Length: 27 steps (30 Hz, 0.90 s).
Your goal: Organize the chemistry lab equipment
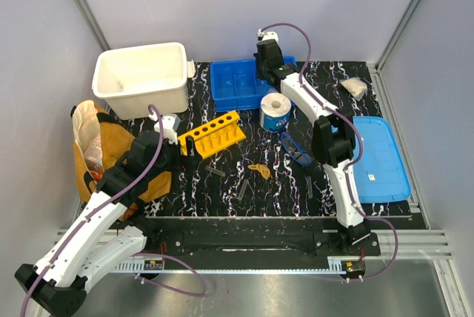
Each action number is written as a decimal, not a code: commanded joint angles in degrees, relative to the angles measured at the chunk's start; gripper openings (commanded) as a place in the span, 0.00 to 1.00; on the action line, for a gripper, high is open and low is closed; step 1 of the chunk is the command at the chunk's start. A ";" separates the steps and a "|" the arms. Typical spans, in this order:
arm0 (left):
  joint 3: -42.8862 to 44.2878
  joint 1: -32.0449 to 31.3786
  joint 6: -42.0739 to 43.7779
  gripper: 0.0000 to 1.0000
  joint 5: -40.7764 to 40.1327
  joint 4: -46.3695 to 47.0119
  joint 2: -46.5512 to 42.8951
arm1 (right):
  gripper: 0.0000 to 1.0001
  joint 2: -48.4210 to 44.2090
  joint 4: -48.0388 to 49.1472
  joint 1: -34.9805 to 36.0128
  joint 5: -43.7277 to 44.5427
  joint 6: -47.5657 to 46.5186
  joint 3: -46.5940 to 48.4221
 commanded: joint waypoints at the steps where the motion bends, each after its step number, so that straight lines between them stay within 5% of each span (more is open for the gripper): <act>1: -0.27 0.05 0.61 0.91 1.95 2.69 0.06 | 0.11 4.57 -1.07 -1.25 -2.80 -0.82 6.72; 10: -0.27 0.05 0.53 0.91 1.08 2.69 1.02 | 0.11 14.42 -3.45 -3.01 -6.06 -0.29 18.77; 22: -0.45 0.05 -0.26 0.91 0.81 2.43 1.73 | 0.13 18.38 -3.45 -3.54 -7.55 2.43 19.39; 27: -0.36 0.05 -0.53 0.91 0.55 2.34 1.64 | 0.22 17.94 -3.71 -3.54 -7.29 2.08 21.23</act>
